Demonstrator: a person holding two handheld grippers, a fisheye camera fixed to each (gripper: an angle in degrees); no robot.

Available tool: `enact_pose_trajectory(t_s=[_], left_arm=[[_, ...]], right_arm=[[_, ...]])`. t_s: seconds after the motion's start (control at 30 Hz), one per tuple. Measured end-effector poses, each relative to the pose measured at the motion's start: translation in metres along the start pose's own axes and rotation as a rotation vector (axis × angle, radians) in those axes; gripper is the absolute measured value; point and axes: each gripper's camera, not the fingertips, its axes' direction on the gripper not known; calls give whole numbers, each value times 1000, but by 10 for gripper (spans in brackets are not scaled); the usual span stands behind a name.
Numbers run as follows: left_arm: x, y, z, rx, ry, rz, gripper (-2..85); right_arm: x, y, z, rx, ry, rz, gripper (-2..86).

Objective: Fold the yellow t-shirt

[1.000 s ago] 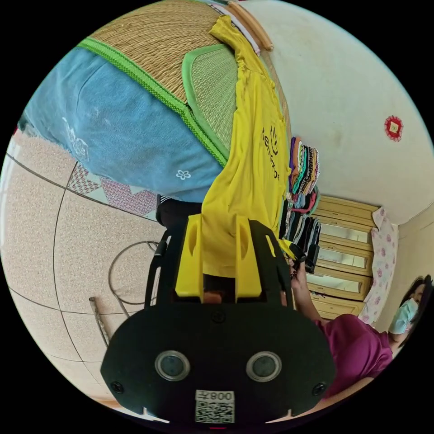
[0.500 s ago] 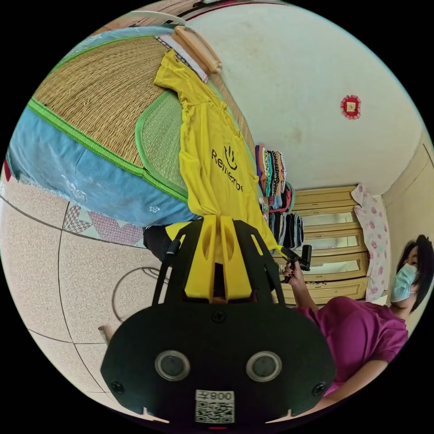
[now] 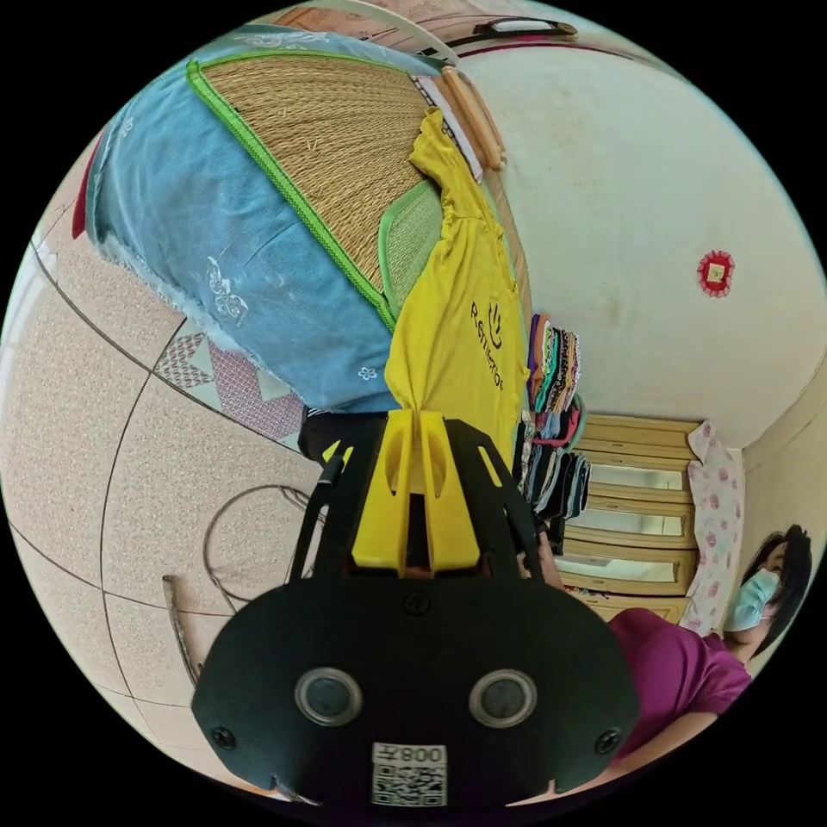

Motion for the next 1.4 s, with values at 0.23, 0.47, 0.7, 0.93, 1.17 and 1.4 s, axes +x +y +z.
enact_pose_trajectory(t_s=[0.23,0.47,0.7,0.93,1.17,1.4], left_arm=[[24,-6,-20,-7,-10,92,35],[-15,11,0,-71,40,-20,92],[-25,17,34,-147,50,-54,103],[-6,-2,60,-180,33,-20,33],[21,-11,37,-90,86,82,12],[14,-22,38,-32,22,61,29]], right_arm=[[-3,21,-24,-6,-21,-48,5],[51,37,-27,32,-89,81,37],[33,48,11,-21,-94,4,80],[-6,30,46,-19,-27,-100,47],[-38,43,28,-68,45,-202,10],[7,44,21,-41,108,-17,9]])
